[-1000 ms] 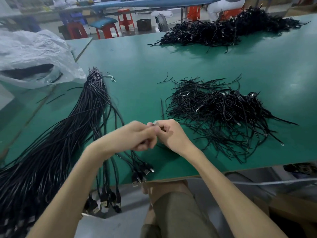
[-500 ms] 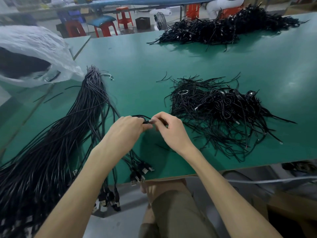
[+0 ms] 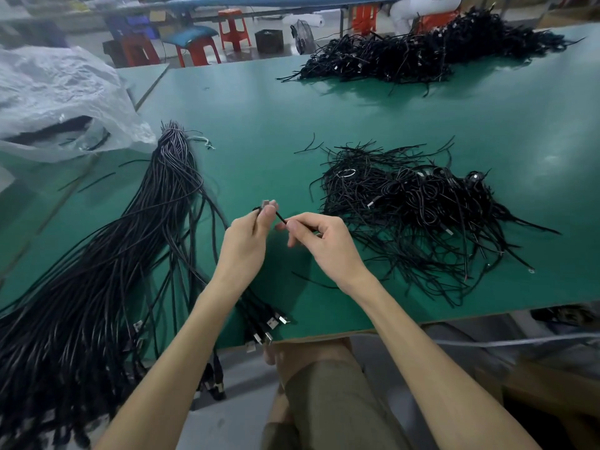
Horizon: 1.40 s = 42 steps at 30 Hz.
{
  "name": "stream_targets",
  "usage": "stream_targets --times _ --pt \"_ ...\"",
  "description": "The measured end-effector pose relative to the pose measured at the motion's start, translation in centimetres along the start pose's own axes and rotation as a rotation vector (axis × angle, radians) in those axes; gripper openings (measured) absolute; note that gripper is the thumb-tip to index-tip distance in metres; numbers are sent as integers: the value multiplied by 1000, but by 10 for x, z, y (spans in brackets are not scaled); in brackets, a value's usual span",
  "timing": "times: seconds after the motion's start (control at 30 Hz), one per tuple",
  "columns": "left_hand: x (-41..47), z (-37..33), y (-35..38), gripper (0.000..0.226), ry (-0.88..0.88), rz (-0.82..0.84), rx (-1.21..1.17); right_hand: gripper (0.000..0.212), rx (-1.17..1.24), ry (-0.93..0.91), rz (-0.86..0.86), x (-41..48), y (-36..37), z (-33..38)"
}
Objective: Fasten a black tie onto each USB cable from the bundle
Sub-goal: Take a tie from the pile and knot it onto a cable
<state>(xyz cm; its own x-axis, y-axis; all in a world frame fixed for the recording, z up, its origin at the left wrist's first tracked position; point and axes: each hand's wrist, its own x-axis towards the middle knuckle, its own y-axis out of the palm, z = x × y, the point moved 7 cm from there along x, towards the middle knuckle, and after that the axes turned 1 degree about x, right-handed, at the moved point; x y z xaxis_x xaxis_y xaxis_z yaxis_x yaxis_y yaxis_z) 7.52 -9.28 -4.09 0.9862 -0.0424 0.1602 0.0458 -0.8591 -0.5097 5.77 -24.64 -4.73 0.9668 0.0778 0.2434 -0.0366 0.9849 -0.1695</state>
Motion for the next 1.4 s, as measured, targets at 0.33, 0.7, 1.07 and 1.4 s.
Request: stream_targets --times 0.33,0.7,1.07,1.4 --pt "-1 10 21 45 -493 -12 -1152 21 -126 10 121 2 13 -9" --pt "-8 -7 -6 27 -132 239 -1062 29 -155 27 88 1 10 -9" --pt "-19 -11 -12 41 -4 267 -920 23 -170 38 75 1 10 -5" --pt "-21 -3 -13 30 -16 245 -1040 15 -159 -11 30 -1 9 2"
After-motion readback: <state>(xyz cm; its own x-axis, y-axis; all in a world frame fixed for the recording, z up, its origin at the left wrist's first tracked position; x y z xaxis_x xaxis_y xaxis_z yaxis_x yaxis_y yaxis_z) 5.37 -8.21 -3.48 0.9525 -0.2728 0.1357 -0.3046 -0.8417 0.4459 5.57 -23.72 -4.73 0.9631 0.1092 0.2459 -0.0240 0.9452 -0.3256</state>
